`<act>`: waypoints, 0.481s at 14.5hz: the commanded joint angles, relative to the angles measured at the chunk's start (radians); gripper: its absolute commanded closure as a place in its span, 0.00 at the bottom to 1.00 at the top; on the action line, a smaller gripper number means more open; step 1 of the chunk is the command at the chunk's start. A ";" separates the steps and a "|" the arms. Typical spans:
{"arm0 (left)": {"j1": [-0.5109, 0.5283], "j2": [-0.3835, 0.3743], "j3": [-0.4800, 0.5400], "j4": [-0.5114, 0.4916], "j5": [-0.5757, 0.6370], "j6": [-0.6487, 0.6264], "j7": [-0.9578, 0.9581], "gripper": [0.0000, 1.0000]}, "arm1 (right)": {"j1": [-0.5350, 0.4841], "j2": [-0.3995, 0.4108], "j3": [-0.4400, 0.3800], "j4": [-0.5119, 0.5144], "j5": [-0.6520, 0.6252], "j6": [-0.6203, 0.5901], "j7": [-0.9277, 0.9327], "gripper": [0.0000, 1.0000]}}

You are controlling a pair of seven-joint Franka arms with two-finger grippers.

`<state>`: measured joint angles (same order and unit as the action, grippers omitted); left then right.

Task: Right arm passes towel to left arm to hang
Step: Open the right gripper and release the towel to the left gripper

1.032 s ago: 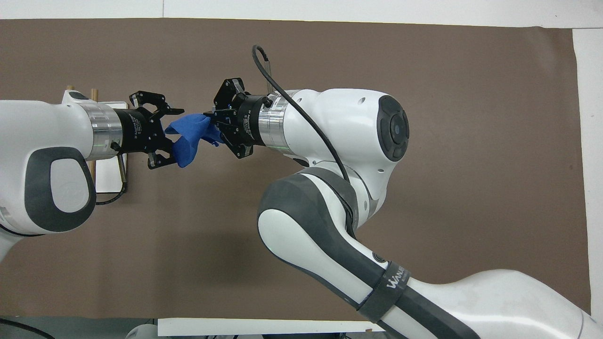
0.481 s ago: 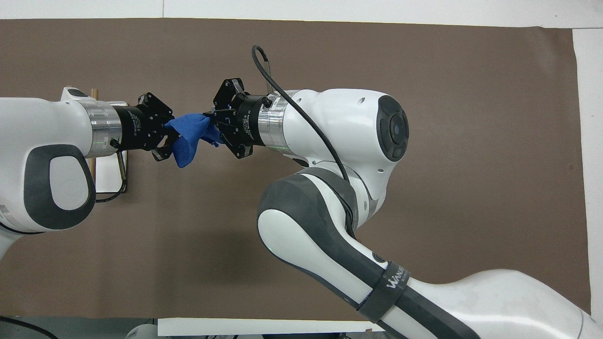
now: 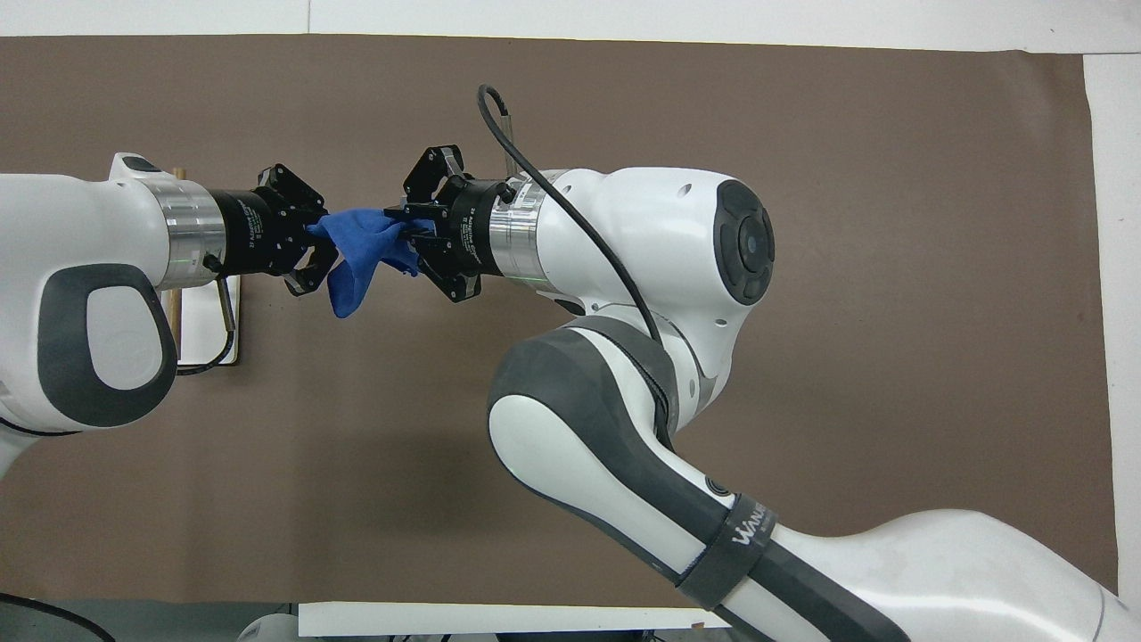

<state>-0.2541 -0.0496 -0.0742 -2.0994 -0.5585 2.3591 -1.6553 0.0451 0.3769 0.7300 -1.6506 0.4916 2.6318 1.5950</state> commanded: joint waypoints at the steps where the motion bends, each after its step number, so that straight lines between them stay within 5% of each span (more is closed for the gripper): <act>1: -0.002 0.011 0.010 0.018 -0.001 -0.001 0.044 1.00 | -0.021 -0.006 0.008 0.003 -0.001 0.001 -0.033 0.01; 7: 0.015 0.008 0.011 0.018 0.000 0.009 0.346 1.00 | -0.027 -0.143 -0.117 -0.179 -0.001 -0.051 -0.645 0.01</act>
<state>-0.2518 -0.0495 -0.0691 -2.0944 -0.5573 2.3621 -1.4388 0.0357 0.3207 0.6614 -1.7134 0.4866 2.6099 1.1649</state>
